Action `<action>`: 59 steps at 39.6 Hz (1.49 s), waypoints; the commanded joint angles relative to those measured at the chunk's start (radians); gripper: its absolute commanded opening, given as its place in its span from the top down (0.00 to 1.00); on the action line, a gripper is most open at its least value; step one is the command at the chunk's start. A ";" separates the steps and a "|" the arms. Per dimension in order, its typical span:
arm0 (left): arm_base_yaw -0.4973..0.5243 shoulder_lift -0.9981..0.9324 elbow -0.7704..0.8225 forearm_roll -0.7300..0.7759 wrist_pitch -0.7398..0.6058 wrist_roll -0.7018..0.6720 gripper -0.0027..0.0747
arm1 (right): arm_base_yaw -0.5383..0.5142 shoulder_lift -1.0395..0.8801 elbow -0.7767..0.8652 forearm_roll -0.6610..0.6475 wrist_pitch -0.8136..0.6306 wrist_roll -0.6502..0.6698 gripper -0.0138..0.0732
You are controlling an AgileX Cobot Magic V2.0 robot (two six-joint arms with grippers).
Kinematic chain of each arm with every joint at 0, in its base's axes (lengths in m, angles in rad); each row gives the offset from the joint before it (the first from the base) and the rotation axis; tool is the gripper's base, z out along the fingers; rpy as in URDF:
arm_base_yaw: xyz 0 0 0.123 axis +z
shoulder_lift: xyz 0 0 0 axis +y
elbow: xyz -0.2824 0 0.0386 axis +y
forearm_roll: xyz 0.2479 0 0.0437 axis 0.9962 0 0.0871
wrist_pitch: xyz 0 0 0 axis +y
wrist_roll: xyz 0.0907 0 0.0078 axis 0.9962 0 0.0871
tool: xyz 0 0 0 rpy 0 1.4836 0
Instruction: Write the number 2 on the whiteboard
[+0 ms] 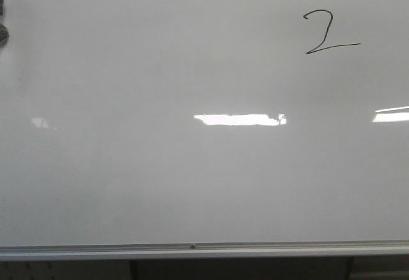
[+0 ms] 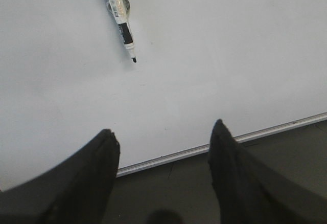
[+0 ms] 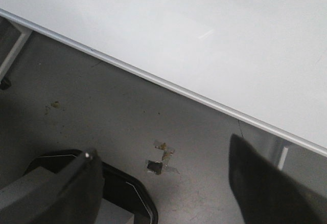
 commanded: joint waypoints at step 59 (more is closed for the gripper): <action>0.002 -0.038 -0.021 -0.004 -0.017 -0.133 0.99 | -0.008 -0.184 0.078 -0.154 -0.104 0.198 0.92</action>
